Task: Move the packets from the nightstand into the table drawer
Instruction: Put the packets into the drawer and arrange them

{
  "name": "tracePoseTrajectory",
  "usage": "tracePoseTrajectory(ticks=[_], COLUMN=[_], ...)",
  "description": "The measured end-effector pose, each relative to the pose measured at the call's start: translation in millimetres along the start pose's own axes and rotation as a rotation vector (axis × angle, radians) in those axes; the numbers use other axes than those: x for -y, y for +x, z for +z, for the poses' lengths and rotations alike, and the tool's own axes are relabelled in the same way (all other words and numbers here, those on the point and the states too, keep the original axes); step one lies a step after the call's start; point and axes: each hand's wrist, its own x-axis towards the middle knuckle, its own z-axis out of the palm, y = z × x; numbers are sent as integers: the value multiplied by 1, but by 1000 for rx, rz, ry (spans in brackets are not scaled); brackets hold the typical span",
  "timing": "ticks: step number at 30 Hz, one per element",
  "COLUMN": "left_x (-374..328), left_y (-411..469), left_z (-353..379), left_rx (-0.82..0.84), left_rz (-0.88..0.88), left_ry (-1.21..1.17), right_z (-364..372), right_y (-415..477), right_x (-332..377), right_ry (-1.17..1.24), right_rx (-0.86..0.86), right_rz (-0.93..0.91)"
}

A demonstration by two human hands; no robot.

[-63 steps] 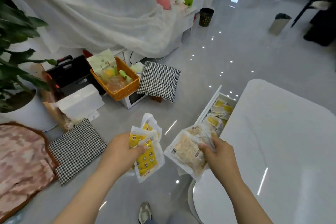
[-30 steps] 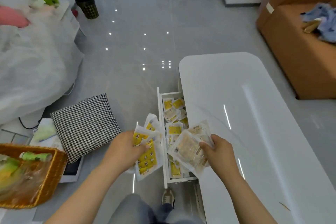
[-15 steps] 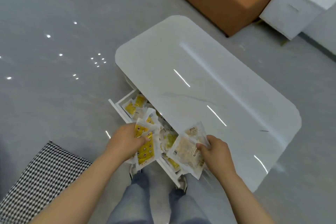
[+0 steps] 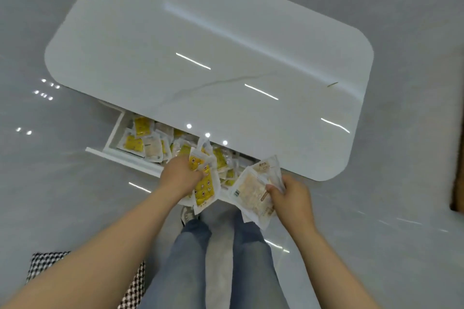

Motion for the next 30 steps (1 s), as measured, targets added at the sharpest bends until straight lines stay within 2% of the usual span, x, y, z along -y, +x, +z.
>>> tracePoseTrajectory(ticks=[9,15,19,24,30], left_x=[15,32,45,73,110], left_y=[86,144,170,191,198], left_z=[90,147,167,162,144], left_rx=[149,194,295,199,160], left_rz=[-37,-38,-72,-18,41], left_ry=[21,20,104,180,243], right_z=[49,77,106,146,194], right_y=[38,82,109,138,177], right_x=[-60,-96,-114,-128,-125], right_ry=[58,64,69,76,190], right_rx=[-67,-61,-40,21,74], right_rz=[158,204,236,265,352])
